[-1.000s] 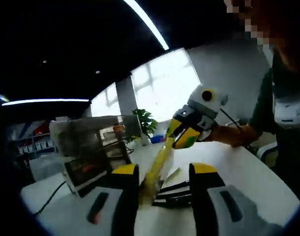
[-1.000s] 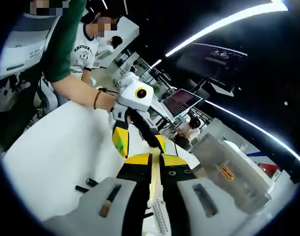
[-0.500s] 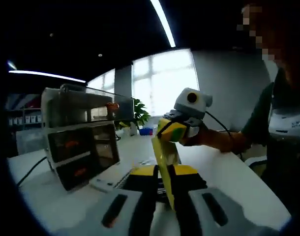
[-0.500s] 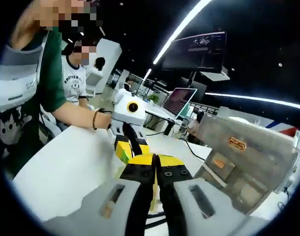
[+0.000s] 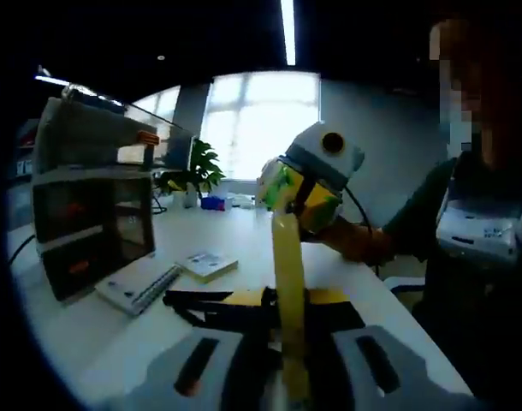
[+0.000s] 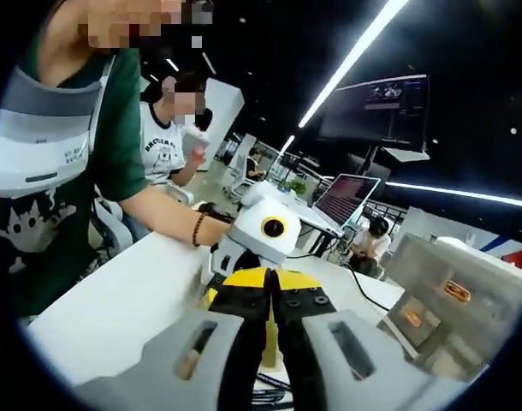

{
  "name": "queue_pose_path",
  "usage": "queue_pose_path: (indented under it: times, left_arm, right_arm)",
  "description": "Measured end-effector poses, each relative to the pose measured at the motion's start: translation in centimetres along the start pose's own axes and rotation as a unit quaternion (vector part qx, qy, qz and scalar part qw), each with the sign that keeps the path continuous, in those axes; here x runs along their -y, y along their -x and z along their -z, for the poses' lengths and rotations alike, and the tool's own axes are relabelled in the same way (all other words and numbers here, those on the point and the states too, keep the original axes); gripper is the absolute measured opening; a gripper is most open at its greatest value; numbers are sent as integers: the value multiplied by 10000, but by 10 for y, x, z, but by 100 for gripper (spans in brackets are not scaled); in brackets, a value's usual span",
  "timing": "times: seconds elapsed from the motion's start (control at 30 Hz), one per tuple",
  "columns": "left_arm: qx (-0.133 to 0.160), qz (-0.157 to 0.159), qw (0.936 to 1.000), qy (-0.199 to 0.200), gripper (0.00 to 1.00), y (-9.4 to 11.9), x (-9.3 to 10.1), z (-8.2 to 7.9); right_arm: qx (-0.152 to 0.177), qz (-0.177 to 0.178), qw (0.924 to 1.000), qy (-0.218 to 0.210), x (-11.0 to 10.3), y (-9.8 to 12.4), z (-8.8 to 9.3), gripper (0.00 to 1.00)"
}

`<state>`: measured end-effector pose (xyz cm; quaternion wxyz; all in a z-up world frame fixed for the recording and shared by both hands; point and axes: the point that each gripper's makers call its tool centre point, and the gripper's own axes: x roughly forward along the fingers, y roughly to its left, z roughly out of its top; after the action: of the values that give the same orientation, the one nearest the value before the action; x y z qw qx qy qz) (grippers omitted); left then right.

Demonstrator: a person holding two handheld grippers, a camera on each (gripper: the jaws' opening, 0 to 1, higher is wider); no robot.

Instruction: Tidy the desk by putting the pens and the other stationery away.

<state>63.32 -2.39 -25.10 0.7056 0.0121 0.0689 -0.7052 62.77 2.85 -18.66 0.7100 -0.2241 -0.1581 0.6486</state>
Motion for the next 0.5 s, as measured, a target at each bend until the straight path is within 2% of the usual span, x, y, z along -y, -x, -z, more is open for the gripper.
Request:
queue_pose_path:
  times: [0.03, 0.07, 0.1, 0.17, 0.23, 0.37, 0.43, 0.5]
  left_arm:
    - [-4, -78, 10000, -44, 10, 0, -2, -1]
    - [-63, -86, 9999, 80, 9, 1, -2, 1]
    - [-61, -67, 9993, 373, 9, 1, -1, 1]
    - [-50, -75, 9993, 373, 9, 2, -2, 2]
    - [6, -188, 9996, 186, 9, 1, -3, 1]
    - [1, -127, 9990, 427, 9, 1, 0, 2]
    - [-34, -172, 9987, 475, 9, 2, -1, 2]
    - [-79, -324, 9989, 329, 8, 4, -5, 1]
  right_arm:
    - [1, -12, 10000, 2, 0, 1, 0, 4]
    - [16, -15, 10000, -25, 0, 1, 0, 4]
    - [24, -10, 10000, -42, 0, 1, 0, 4]
    - [19, 21, 9999, -99, 2, 1, 1, 5]
    - [73, 35, 9998, -182, 3, 2, 1, 5]
    - [177, 92, 9995, -257, 5, 4, -1, 7]
    - [424, 458, 9976, -288, 19, 12, -9, 10]
    - [578, 857, 9939, -380, 35, 22, -14, 19]
